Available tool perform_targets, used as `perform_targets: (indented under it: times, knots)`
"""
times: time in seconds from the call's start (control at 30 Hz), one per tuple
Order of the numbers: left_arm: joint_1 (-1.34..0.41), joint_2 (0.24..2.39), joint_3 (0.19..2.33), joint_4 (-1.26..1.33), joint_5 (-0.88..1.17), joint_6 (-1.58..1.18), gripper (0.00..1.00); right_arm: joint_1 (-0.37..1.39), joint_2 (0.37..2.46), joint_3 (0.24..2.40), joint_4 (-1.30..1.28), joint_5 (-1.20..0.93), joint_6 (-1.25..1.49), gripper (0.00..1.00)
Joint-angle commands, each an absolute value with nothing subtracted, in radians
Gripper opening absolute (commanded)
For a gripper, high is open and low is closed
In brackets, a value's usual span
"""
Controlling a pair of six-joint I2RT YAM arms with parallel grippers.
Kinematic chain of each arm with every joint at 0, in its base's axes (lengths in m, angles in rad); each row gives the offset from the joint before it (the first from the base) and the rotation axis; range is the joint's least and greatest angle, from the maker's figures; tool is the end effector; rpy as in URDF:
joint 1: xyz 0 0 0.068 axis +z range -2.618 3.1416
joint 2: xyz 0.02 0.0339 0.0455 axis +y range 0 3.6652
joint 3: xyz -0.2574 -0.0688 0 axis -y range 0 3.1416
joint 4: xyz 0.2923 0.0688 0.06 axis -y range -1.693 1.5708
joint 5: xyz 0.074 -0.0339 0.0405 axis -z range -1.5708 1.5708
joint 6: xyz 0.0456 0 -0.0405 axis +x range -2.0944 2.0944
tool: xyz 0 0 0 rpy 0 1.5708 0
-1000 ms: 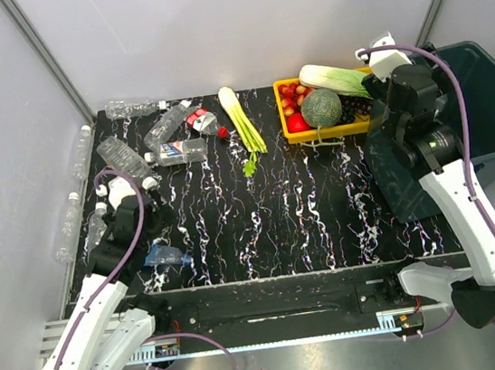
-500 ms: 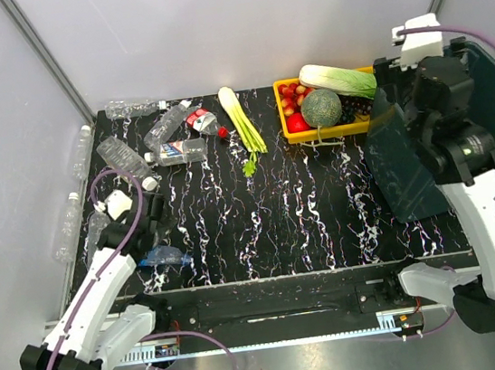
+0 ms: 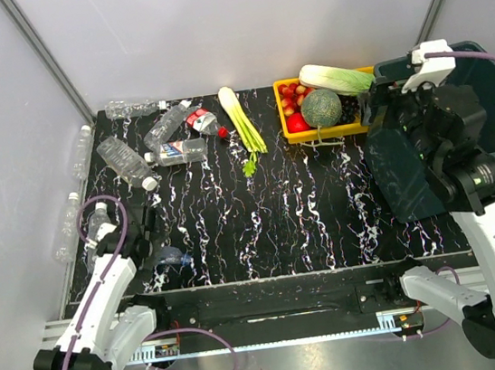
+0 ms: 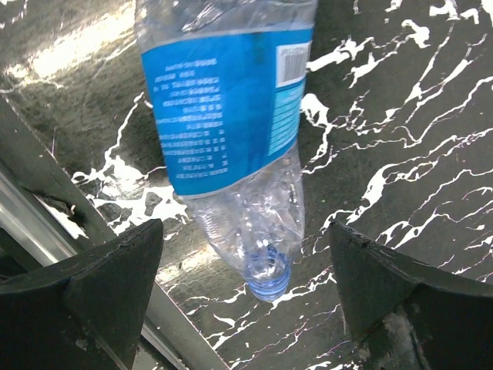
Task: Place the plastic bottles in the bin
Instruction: Pick up the plastic bottle from the corner of the board.
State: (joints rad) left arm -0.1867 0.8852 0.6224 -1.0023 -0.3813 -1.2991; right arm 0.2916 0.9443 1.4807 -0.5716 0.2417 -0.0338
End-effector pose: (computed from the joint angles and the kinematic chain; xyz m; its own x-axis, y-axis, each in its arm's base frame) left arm 0.1897 -0.0186 0.1838 -0.3114 -0.8511 -0.4226 -0.8860 0.4209 -0.1947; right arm 0.2022 0.0493 0.5188 -0.0320 -0.0439 -0.9985 -0.0511 0.9978 -0.0422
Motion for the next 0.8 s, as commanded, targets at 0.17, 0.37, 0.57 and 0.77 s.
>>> perform_targets:
  times: [0.17, 0.37, 0.57, 0.77]
  knots:
    - [-0.170, 0.842, 0.519, -0.914, -0.315, -1.437, 0.83, 0.287, 0.962, 1.473, -0.492, 0.058, 0.086, 0.87]
    - [-0.169, 0.905, 0.512, -0.854, -0.265, -1.417, 0.58, 0.287, 0.950, 1.445, -0.492, 0.040, 0.127, 0.84]
    - [-0.169, 0.865, 0.541, -0.795, -0.230, -1.273, 0.08, 0.285, 1.003, 1.492, -0.593, 0.054, 0.248, 0.82]
    - [-0.170, 0.766, 0.532, -0.617, -0.091, -1.020, 0.00, 0.288, 1.092, 1.583, -0.687, -0.072, 0.385, 0.80]
